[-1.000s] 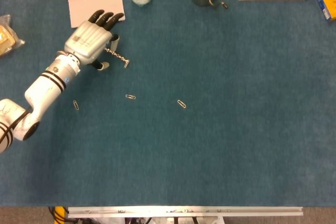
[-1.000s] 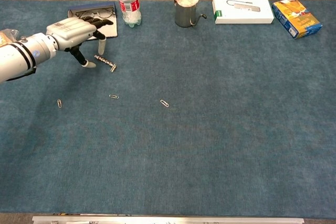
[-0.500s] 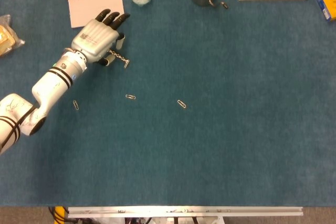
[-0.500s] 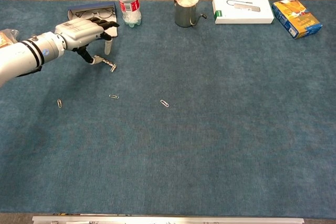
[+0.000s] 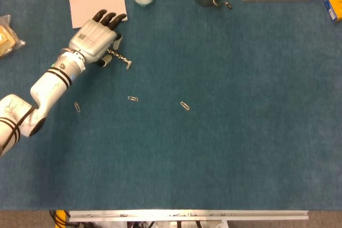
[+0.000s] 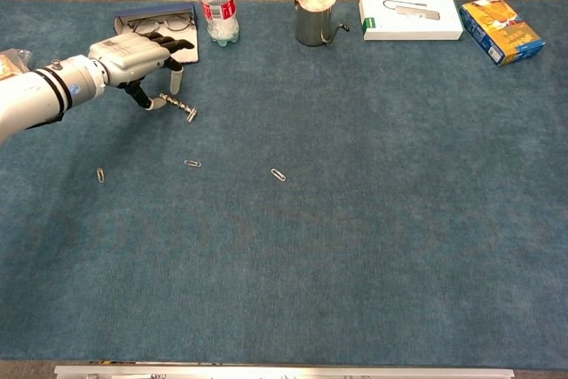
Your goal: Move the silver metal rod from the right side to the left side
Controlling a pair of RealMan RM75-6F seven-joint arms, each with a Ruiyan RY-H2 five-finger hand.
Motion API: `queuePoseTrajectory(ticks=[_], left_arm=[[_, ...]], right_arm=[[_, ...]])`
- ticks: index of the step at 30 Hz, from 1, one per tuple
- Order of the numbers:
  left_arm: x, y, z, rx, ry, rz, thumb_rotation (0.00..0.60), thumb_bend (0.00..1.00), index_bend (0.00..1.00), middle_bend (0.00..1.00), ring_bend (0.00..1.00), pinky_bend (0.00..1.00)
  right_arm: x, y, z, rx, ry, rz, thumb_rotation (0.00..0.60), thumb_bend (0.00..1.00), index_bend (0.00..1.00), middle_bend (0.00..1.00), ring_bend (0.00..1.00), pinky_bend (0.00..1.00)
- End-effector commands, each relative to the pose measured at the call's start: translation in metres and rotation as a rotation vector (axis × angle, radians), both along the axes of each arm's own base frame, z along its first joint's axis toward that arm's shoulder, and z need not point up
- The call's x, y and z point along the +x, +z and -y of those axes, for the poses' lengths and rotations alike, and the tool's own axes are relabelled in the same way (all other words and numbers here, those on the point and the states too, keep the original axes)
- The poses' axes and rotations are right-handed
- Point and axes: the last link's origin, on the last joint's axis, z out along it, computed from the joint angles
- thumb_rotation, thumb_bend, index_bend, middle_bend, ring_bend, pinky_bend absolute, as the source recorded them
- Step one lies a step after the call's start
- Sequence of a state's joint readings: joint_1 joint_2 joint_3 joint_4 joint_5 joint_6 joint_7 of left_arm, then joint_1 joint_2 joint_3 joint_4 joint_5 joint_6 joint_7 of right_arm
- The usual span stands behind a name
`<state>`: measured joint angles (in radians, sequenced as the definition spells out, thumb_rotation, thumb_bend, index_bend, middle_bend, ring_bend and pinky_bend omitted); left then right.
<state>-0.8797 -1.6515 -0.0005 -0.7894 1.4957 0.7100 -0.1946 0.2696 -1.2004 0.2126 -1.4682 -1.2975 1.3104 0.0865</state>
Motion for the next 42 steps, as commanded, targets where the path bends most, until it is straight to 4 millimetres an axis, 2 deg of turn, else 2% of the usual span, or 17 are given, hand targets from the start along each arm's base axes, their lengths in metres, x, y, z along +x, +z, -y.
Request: queuePoseTrajectory(ticks=[1, 37, 42], left_arm=[[-0.0007, 0.0000, 0.0006, -0.001, 0.001, -0.001, 0.600, 0.33, 0.44, 0.00, 0.00, 0.00], [-0.0067, -0.0094, -0.0032, -0.003, 0.033, -0.035, 0.600, 0.33, 0.46, 0.00, 0.00, 0.00], [-0.0062, -0.0095, -0.0040, -0.001, 0.033, -0.035, 0.600, 0.36, 0.49, 0.00, 0.00, 0.00]], right_arm=[[-0.0004, -0.0002, -0.0001, 0.000, -0.002, 0.000, 0.600, 0.00, 0.09, 0.01, 0.00, 0.00], [-0.0036, -0.0058, -0.0004, 0.015, -0.010, 0.008, 0.600, 0.00, 0.09, 0.01, 0.00, 0.00], [-0.0043, -0.0062, -0.0005, 0.015, -0.012, 0.009, 0.600, 0.00, 0.09, 0.01, 0.00, 0.00]])
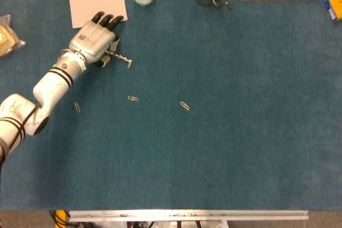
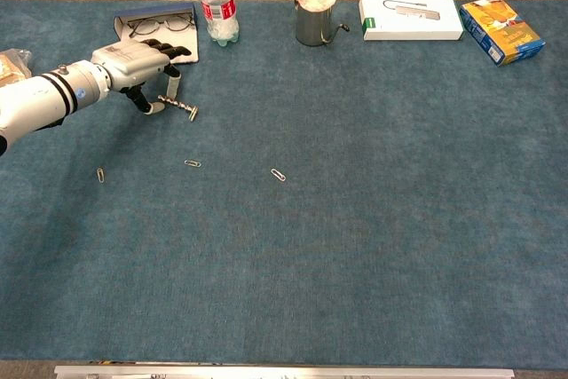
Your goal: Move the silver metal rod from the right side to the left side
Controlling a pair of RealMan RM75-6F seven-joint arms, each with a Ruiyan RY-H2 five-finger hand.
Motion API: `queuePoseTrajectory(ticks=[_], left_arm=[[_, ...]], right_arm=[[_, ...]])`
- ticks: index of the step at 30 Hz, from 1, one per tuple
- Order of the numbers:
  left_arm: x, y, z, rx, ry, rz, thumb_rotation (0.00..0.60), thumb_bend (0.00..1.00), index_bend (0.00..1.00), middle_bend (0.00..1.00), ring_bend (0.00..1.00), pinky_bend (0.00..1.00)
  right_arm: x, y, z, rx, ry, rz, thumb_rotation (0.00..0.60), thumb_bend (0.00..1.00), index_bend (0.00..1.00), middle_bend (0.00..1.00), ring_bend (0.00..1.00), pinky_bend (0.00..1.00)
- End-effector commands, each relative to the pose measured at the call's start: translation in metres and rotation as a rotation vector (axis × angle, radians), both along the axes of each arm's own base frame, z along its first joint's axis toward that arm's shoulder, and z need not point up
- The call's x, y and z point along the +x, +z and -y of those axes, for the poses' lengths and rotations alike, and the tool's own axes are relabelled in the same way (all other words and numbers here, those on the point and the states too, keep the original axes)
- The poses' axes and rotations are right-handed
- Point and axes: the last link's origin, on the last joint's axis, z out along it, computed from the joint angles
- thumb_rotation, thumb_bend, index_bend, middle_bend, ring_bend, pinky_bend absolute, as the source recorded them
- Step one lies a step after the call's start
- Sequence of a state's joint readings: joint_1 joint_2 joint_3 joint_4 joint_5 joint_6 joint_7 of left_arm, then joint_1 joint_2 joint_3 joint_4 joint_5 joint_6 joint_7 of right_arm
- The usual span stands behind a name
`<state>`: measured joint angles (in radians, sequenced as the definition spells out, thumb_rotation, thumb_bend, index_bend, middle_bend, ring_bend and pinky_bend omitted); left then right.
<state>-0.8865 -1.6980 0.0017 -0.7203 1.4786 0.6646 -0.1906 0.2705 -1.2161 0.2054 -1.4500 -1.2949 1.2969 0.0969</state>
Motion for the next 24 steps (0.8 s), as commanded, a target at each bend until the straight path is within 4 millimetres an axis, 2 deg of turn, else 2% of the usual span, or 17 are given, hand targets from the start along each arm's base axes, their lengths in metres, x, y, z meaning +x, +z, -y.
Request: queuePoseTrajectory(ticks=[1, 24], left_arm=[[0.0001, 0.0001, -0.0001, 0.000, 0.000, 0.000, 0.600, 0.36, 0.49, 0.00, 0.00, 0.00], [-0.0053, 0.0050, 0.0040, 0.003, 0.016, 0.013, 0.600, 0.38, 0.54, 0.00, 0.00, 0.00]], right_arm=[[-0.0003, -0.0002, 0.0001, 0.000, 0.000, 0.002, 0.600, 0.00, 0.09, 0.01, 0.00, 0.00], [0.0014, -0.0008, 0.0003, 0.001, 0.006, 0.006, 0.600, 0.00, 0.09, 0.01, 0.00, 0.00]])
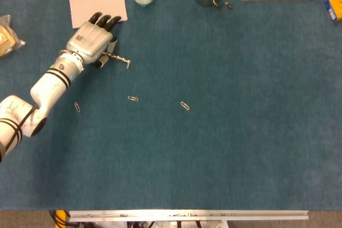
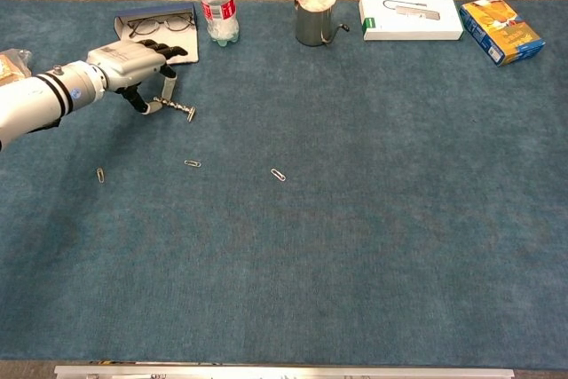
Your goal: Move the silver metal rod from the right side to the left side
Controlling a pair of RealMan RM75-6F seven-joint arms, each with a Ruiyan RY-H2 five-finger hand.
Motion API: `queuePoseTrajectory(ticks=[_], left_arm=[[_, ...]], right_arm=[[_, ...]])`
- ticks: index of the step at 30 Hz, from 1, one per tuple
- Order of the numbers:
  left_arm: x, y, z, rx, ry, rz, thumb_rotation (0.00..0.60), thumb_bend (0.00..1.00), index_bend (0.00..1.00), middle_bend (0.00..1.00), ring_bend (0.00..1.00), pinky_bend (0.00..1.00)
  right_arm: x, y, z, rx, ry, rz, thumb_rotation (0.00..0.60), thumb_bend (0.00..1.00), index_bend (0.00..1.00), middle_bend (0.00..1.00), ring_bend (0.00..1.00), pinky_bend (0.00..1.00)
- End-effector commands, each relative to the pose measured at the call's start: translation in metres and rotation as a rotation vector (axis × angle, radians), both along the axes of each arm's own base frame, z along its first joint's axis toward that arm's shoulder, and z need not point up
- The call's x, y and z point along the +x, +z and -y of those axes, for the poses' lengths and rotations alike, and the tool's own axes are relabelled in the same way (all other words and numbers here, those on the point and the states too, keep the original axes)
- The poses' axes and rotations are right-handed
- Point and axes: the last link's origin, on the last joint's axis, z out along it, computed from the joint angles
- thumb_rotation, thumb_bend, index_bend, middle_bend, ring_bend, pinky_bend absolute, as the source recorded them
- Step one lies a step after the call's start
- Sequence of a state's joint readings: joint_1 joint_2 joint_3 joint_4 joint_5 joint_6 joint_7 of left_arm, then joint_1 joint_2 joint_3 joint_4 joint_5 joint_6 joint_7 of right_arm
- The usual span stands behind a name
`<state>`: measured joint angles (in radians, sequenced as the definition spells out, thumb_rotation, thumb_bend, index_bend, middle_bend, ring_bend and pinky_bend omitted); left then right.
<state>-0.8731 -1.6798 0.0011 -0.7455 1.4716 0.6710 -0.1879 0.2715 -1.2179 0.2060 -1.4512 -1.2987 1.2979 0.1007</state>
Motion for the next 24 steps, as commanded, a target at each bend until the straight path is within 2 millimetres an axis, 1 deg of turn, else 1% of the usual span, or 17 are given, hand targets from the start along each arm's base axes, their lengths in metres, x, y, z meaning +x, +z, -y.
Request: queuePoseTrajectory(ticks=[1, 11, 24], left_arm=[[-0.001, 0.002, 0.001, 0.001, 0.003, 0.005, 0.600, 0.38, 0.54, 0.00, 0.00, 0.00], [-0.002, 0.009, 0.008, 0.004, 0.001, 0.037, 0.600, 0.38, 0.56, 0.00, 0.00, 0.00], [0.006, 0.022, 0.022, 0.000, -0.046, 0.093, 0.600, 0.37, 0.57, 0.00, 0.00, 0.00]], right_arm=[[0.000, 0.000, 0.000, 0.000, 0.001, 0.000, 0.600, 0.00, 0.09, 0.01, 0.00, 0.00], [0.001, 0.000, -0.001, -0.001, 0.004, 0.001, 0.600, 0.00, 0.09, 0.01, 0.00, 0.00], [0.005, 0.001, -0.003, -0.004, 0.009, -0.001, 0.600, 0.00, 0.09, 0.01, 0.00, 0.00]])
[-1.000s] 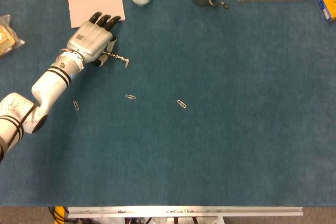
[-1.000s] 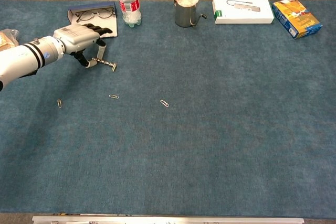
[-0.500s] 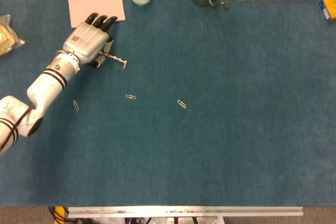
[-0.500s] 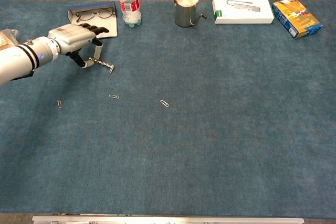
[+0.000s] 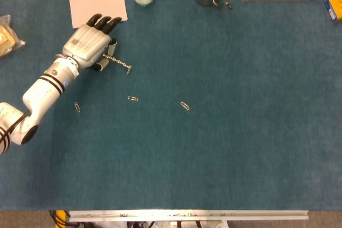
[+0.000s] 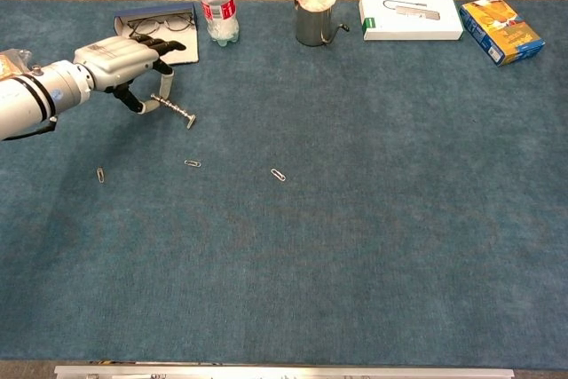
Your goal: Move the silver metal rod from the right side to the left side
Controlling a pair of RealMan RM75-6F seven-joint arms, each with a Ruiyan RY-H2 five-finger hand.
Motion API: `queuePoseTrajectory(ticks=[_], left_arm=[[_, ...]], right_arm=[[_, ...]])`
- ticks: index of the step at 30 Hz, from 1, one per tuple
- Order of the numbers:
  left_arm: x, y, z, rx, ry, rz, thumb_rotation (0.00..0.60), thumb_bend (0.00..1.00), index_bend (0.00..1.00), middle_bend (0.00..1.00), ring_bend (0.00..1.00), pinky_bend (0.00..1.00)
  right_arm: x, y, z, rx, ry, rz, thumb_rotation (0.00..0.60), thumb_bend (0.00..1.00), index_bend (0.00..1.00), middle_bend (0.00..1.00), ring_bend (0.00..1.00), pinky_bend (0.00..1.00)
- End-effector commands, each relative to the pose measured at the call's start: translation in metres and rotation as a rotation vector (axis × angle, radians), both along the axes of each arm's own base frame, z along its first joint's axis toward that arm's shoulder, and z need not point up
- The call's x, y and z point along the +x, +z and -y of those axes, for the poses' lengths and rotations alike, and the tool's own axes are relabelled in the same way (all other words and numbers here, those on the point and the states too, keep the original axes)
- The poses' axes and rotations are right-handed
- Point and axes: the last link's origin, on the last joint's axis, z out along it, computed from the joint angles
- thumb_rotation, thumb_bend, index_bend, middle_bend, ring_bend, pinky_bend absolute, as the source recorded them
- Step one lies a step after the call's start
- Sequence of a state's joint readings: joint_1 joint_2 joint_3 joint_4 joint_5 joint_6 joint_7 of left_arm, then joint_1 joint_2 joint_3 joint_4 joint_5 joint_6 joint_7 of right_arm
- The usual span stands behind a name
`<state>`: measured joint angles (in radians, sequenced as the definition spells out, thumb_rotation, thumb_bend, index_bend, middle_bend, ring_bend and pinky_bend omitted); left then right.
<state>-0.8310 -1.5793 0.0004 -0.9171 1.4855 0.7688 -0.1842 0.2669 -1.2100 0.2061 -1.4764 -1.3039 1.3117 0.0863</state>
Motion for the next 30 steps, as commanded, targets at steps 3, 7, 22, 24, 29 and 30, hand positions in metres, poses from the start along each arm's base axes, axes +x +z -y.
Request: queuePoseTrajectory(ticks=[3, 7, 22, 24, 29, 30], left_arm=[[0.003, 0.007, 0.009, -0.001, -0.034, 0.010, 0.600, 0.38, 0.57, 0.00, 0.00, 0.00], [0.006, 0.012, 0.016, -0.001, -0.053, 0.019, 0.600, 0.37, 0.57, 0.00, 0.00, 0.00], [0.012, 0.038, 0.041, 0.026, -0.069, 0.077, 0.600, 0.38, 0.58, 0.00, 0.00, 0.00], [0.012, 0.041, 0.046, 0.025, -0.072, 0.080, 0.600, 0.38, 0.58, 0.00, 0.00, 0.00], [0.013, 0.043, 0.060, 0.016, -0.078, 0.084, 0.600, 0.38, 0.58, 0.00, 0.00, 0.00], [0.012, 0.043, 0.063, 0.012, -0.080, 0.081, 0.600, 0.38, 0.58, 0.00, 0.00, 0.00]], right_arm=[[0.001, 0.000, -0.001, 0.001, 0.002, 0.000, 0.600, 0.00, 0.09, 0.01, 0.00, 0.00], [0.003, -0.001, -0.001, 0.002, 0.007, 0.001, 0.600, 0.00, 0.09, 0.01, 0.00, 0.00], [0.006, 0.002, -0.009, -0.008, 0.019, 0.001, 0.600, 0.00, 0.09, 0.01, 0.00, 0.00], [0.007, 0.002, -0.010, -0.008, 0.021, 0.002, 0.600, 0.00, 0.09, 0.01, 0.00, 0.00], [0.008, 0.002, -0.012, -0.005, 0.027, 0.003, 0.600, 0.00, 0.09, 0.01, 0.00, 0.00], [0.008, 0.002, -0.013, -0.006, 0.027, 0.003, 0.600, 0.00, 0.09, 0.01, 0.00, 0.00]])
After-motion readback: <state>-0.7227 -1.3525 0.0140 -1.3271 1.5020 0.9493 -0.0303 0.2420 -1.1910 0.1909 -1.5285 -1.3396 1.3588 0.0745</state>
